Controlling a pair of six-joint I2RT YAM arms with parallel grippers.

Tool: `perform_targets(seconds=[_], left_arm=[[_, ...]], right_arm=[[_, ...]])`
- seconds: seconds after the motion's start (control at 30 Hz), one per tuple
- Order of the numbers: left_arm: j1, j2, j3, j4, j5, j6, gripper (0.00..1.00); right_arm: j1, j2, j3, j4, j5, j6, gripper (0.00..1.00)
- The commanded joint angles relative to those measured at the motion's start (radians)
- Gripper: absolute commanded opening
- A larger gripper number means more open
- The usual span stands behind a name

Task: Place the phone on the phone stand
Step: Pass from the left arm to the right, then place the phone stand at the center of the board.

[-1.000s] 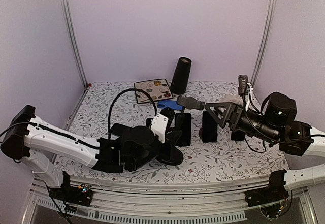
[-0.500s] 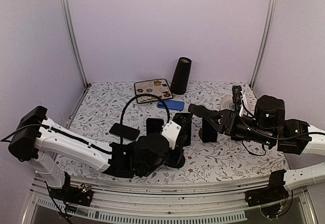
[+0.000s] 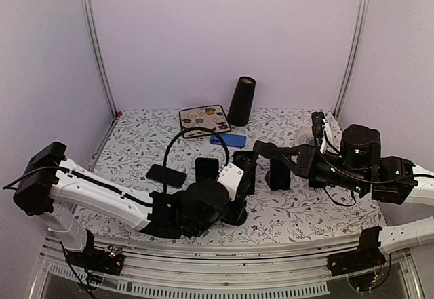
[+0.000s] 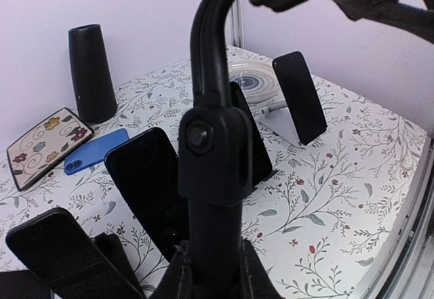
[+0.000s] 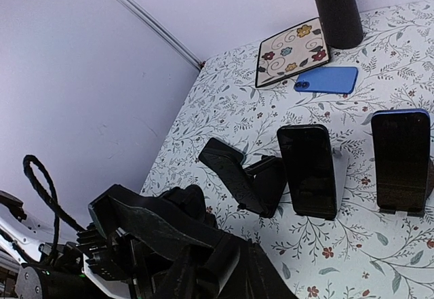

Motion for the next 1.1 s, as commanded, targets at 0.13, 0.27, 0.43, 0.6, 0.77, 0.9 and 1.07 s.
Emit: perform_targets(seconds=[0.13,0.27,0.43,0.6,0.77,0.9,1.07], left_arm=[[-0.022,0.007,0.037,0.074,0.025,-0.021,0.0],[-0.021,0.015,0.036,0.081,0.045,-0.048,0.0],[-0.022,0.037,0.039,0.089,0.076,-0.088,0.13],[-0.021,0.052,0.041,0.102,0.102,-0.116,0.3],[-0.022,0.048,0.034,0.11,0.106,-0.131,0.42],[-0.021,0.028,0.016,0.124,0.11,-0.137,0.43],[-0.019,-0.005,-0.011,0.154,0.112,-0.136,0.43]], right_arm=[[-0.002,0.027,0.031,-0.047,0.032,-0.019,0.04],[-0.002,0.037,0.034,-0.053,0.034,-0.024,0.02],[-0.002,0.043,0.047,-0.064,0.042,-0.034,0.02],[-0.002,0.048,0.05,-0.067,0.051,-0.045,0.02],[0.001,0.06,0.046,-0.059,0.066,-0.06,0.01],[0.01,0.053,0.036,-0.048,0.11,-0.074,0.01],[0.019,0.055,0.038,-0.048,0.154,-0.098,0.01]])
